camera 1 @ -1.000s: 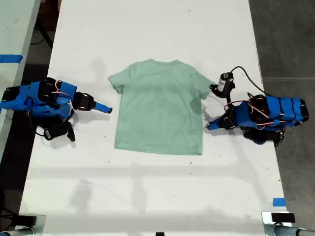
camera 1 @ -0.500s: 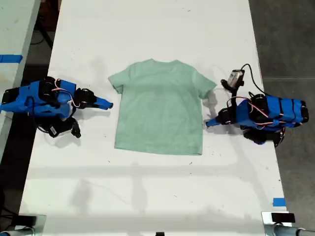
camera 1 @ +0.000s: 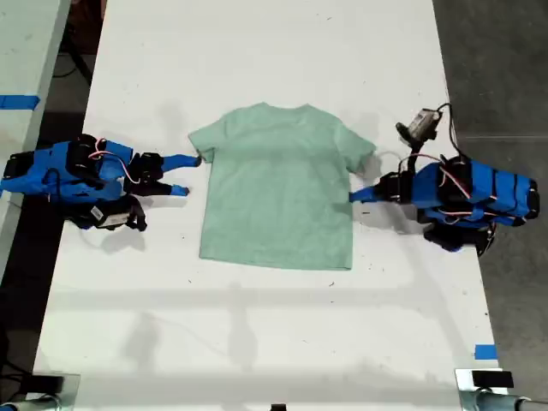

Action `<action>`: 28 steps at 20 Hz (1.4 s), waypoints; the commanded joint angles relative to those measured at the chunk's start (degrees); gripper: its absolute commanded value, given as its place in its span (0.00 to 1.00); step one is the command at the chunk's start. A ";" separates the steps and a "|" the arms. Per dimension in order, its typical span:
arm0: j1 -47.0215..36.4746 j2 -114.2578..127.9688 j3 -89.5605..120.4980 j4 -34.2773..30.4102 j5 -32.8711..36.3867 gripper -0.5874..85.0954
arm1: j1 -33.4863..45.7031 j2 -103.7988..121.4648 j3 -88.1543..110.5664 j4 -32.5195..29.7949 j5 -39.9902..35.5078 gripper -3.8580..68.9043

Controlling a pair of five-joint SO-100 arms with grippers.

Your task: Fold t shirt

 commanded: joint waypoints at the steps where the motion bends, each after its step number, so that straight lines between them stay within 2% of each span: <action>1: -1.76 0.53 2.37 -0.26 -0.26 0.42 | 22.94 -33.75 -27.07 6.94 -16.52 0.49; 3: -3.08 0.00 2.46 -0.09 0.35 0.41 | 34.63 -51.24 -36.39 5.63 -23.73 0.53; 6: -2.64 -1.14 2.55 0.00 1.85 0.41 | 45.53 -68.12 -38.85 -3.87 -27.25 0.53; 11: -2.72 -1.67 2.55 0.09 1.76 0.35 | 49.92 -84.90 -37.18 -20.21 -26.89 0.51; 13: -2.81 -1.67 2.55 0.09 1.85 0.35 | 48.52 -89.21 -38.85 -22.76 -27.07 0.43; 15: -2.72 -1.85 2.55 0.09 1.85 0.35 | 46.32 -91.76 -40.43 -22.94 -27.07 0.32; 17: -2.90 -1.85 2.55 0.09 1.85 0.35 | 45.44 -92.29 -40.25 -22.94 -26.46 0.08; 20: -2.90 -1.85 2.55 0.09 1.85 0.34 | 43.95 -86.92 -39.64 -20.30 -25.22 0.08; 25: -3.34 -1.85 2.55 0.09 1.76 0.34 | 36.47 -74.36 -56.25 -4.66 -23.82 0.08; 28: -3.43 -1.85 2.55 0.09 1.76 0.34 | 25.14 -77.96 -66.62 -5.01 -21.45 0.08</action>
